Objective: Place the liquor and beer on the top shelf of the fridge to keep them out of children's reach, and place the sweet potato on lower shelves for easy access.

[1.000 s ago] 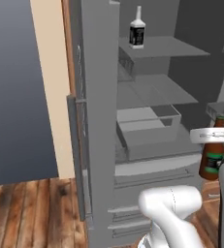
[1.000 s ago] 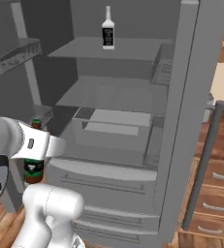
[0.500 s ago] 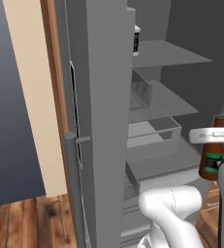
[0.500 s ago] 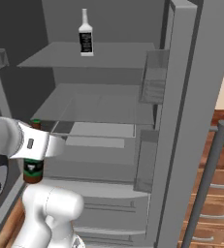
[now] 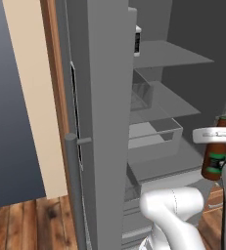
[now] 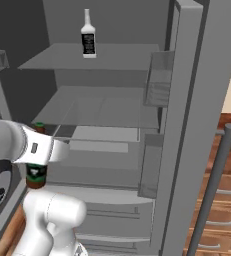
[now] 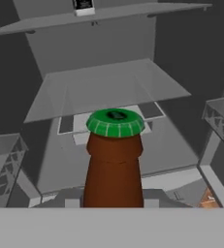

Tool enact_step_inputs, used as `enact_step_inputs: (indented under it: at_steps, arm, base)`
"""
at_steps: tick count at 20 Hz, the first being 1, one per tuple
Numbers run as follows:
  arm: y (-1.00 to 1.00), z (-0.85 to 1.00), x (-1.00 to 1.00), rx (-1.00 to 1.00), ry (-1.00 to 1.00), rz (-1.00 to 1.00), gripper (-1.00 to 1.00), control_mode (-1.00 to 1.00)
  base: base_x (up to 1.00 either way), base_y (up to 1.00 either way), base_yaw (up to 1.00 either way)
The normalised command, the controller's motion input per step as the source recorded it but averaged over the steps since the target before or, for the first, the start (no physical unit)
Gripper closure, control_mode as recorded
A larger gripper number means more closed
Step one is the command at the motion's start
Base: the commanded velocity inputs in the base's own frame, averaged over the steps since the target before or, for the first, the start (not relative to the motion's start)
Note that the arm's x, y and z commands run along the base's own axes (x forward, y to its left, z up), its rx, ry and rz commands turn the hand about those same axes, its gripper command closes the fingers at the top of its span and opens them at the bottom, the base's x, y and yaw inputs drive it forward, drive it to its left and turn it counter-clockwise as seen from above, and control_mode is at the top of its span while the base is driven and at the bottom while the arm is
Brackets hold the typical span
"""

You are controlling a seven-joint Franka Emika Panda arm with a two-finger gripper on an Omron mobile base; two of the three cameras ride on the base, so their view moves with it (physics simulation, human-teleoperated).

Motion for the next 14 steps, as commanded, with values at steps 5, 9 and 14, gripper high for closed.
enact_step_inputs:
  at_steps: [5,9,14]
  arm:
    - [-0.37,0.13,0.29,0.06,-0.11,0.0,1.0,-1.0]
    - [-0.17,0.46,0.27,0.01,-0.17,0.0,1.0,-1.0]
    - [0.0,0.57,0.19,0.0,-0.2,0.0,1.0,-1.0]
  base:
    - [0.0,0.0,0.0]
    - [0.0,0.0,0.0]
    - [0.0,0.0,0.0]
